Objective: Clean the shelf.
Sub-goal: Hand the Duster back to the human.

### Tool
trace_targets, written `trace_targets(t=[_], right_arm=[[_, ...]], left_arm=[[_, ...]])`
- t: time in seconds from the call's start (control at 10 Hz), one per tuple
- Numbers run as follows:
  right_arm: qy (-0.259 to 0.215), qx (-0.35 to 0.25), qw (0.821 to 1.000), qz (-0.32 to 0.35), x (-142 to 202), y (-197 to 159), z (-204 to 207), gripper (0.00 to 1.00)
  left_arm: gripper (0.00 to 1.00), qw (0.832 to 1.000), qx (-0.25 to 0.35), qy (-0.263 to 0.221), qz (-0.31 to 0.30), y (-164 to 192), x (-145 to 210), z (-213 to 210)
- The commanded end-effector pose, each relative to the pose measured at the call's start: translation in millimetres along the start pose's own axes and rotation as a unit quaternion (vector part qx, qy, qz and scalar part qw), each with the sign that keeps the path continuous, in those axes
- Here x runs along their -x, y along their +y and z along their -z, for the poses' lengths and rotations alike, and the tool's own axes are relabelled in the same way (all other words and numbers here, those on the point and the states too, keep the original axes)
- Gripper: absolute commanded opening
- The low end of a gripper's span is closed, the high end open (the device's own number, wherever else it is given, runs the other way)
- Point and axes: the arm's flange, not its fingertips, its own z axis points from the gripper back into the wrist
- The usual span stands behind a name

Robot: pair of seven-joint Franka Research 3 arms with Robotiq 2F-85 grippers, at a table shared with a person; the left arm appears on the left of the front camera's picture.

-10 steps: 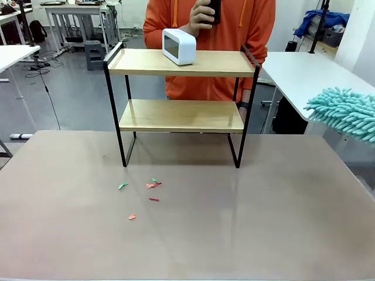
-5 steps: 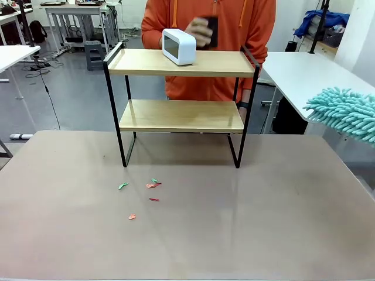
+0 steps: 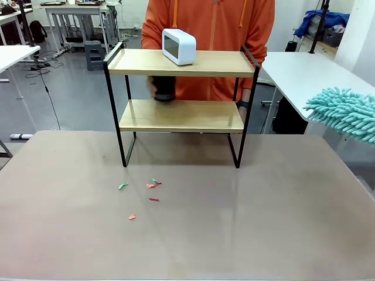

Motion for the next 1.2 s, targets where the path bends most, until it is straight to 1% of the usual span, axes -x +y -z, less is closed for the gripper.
trace_targets(t=[0.0, 0.1, 0.2, 0.3, 0.4, 0.5, 0.6, 0.7, 0.8, 0.9, 1.0, 1.1], right_arm=[[0.0, -0.006, 1.0, -0.008, 3, 2, -4, 0.12], [0.0, -0.02, 0.998, -0.052, -11, 25, -7, 0.12], [0.002, -0.03, 0.993, -0.117, -25, 63, -16, 0.12], [0.049, -0.042, 0.979, -0.193, -35, 110, -12, 0.12], [0.1, -0.035, 0.964, -0.242, -36, 145, 2, 0.12], [0.159, -0.041, 0.943, -0.291, -30, 175, 20, 0.12], [0.224, -0.052, 0.915, -0.33, -18, 198, 41, 0.12], [0.299, -0.056, 0.881, -0.362, 1, 215, 66, 0.12], [0.348, -0.048, 0.857, -0.377, 15, 219, 84, 0.12], [0.352, -0.031, 0.862, -0.364, 21, 211, 91, 0.12], [0.305, -0.047, 0.886, -0.347, 10, 228, 80, 0.12], [0.348, -0.044, 0.865, -0.359, 20, 227, 98, 0.12]], left_arm=[[1.0, 1.0, 0.0, 0.0, 0.0, 0, 0, 0], [1.0, 0.996, 0.018, 0.054, 0.068, -33, -13, 19], [1.0, 0.987, 0.035, 0.102, 0.119, -67, -27, 43], [1.0, 0.969, 0.074, 0.164, 0.168, -103, -36, 77], [1.0, 0.951, 0.118, 0.213, 0.193, -127, -38, 109], [1.0, 0.938, 0.125, 0.246, 0.212, -148, -35, 141], [1.0, 0.927, 0.145, 0.27, 0.216, -162, -28, 174], [1.0, 0.912, 0.167, 0.301, 0.223, -177, -16, 209], [1.0, 0.899, 0.202, 0.317, 0.225, -188, -6, 234], [1.0, 0.887, 0.218, 0.346, 0.214, -186, 4, 239], [1.0, 0.906, 0.175, 0.315, 0.222, -194, -1, 223], [1.0, 0.906, 0.175, 0.315, 0.222, -194, -1, 223]])
